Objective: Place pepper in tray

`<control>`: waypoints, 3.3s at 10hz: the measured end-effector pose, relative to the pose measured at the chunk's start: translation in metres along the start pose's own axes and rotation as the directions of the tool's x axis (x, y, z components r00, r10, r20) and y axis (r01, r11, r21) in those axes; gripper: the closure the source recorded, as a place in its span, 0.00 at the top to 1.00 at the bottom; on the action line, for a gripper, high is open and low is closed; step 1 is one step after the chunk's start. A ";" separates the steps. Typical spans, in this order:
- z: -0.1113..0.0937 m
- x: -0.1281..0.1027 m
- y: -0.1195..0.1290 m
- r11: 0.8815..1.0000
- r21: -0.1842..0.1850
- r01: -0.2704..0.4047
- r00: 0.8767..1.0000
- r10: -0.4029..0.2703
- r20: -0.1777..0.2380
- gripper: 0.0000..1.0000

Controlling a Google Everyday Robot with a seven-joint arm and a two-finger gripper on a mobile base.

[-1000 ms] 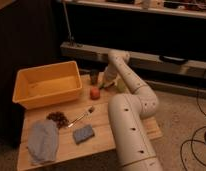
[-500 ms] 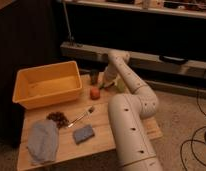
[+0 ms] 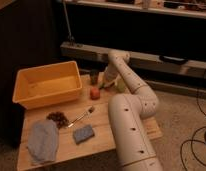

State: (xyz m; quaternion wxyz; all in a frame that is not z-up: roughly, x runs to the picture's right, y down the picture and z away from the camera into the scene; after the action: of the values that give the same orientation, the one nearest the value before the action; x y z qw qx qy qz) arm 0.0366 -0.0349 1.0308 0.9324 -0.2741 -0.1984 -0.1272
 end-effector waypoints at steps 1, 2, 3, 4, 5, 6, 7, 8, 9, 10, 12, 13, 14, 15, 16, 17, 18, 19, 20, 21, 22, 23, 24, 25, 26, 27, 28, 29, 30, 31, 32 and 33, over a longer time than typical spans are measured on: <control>0.000 0.000 0.000 1.000 0.000 0.000 1.000 0.000 0.000 0.05; 0.000 0.000 0.000 1.000 0.000 0.000 1.000 0.000 0.000 0.05; 0.000 0.000 0.000 1.000 -0.001 0.000 1.000 0.000 0.000 0.05; 0.000 0.000 0.000 1.000 -0.001 0.000 1.000 0.000 0.000 0.05; 0.000 0.000 0.000 1.000 -0.001 0.000 1.000 0.000 0.000 0.05; 0.000 0.000 0.000 1.000 -0.001 0.000 1.000 0.000 0.000 0.05; -0.002 -0.001 0.001 1.000 -0.001 0.003 1.000 -0.003 -0.003 0.05; -0.002 -0.001 0.002 1.000 -0.001 0.002 1.000 -0.002 -0.002 0.05; -0.003 0.000 0.001 1.000 0.001 0.006 1.000 -0.006 -0.008 0.05; -0.006 -0.002 0.004 1.000 0.010 0.017 1.000 -0.017 -0.013 0.05; -0.023 -0.012 0.010 0.997 0.054 0.061 0.998 -0.059 -0.026 0.05; -0.029 -0.020 0.011 0.994 0.070 0.084 0.996 -0.082 -0.029 0.05; -0.030 -0.026 0.012 0.992 0.076 0.099 0.995 -0.097 -0.032 0.05; -0.032 -0.025 0.011 0.992 0.076 0.099 0.995 -0.096 -0.041 0.05; -0.032 -0.025 0.009 0.991 0.082 0.108 0.993 -0.104 -0.054 0.05; -0.035 -0.029 0.005 0.988 0.090 0.128 0.990 -0.122 -0.074 0.05; -0.042 -0.038 0.000 0.984 0.098 0.150 0.985 -0.141 -0.096 0.05; -0.055 -0.047 -0.003 0.980 0.102 0.170 0.980 -0.157 -0.119 0.05; -0.067 -0.053 -0.006 0.977 0.108 0.181 0.977 -0.166 -0.136 0.05; -0.089 -0.064 -0.011 0.973 0.115 0.199 0.970 -0.180 -0.163 0.05; -0.116 -0.079 -0.016 0.968 0.123 0.220 0.963 -0.195 -0.189 0.05; -0.138 -0.091 -0.020 0.963 0.129 0.235 0.956 -0.205 -0.208 0.05; -0.161 -0.104 -0.025 0.958 0.137 0.253 0.949 -0.218 -0.226 0.05; -0.184 -0.117 -0.030 0.951 0.146 0.272 0.942 -0.232 -0.241 0.05; -0.204 -0.132 -0.038 0.943 0.160 0.292 0.936 -0.248 -0.248 0.05; -0.216 -0.145 -0.045 0.934 0.172 0.314 0.931 -0.267 -0.250 0.05; -0.226 -0.169 -0.055 0.916 0.196 0.349 0.925 -0.304 -0.228 0.05; -0.230 -0.188 -0.063 0.900 0.218 0.377 0.920 -0.337 -0.200 0.05; -0.229 -0.200 -0.066 0.889 0.232 0.396 0.915 -0.362 -0.175 0.05; -0.226 -0.212 -0.069 0.875 0.246 0.417 0.908 -0.391 -0.148 0.05; -0.216 -0.228 -0.072 0.857 0.263 0.442 0.897 -0.428 -0.114 0.05; -0.200 -0.243 -0.073 0.837 0.283 0.468 0.881 -0.468 -0.074 0.05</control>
State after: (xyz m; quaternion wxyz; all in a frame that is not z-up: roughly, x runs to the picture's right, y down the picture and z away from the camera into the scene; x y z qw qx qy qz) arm -0.1450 -0.1753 0.8032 0.9031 -0.0765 -0.2752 -0.3205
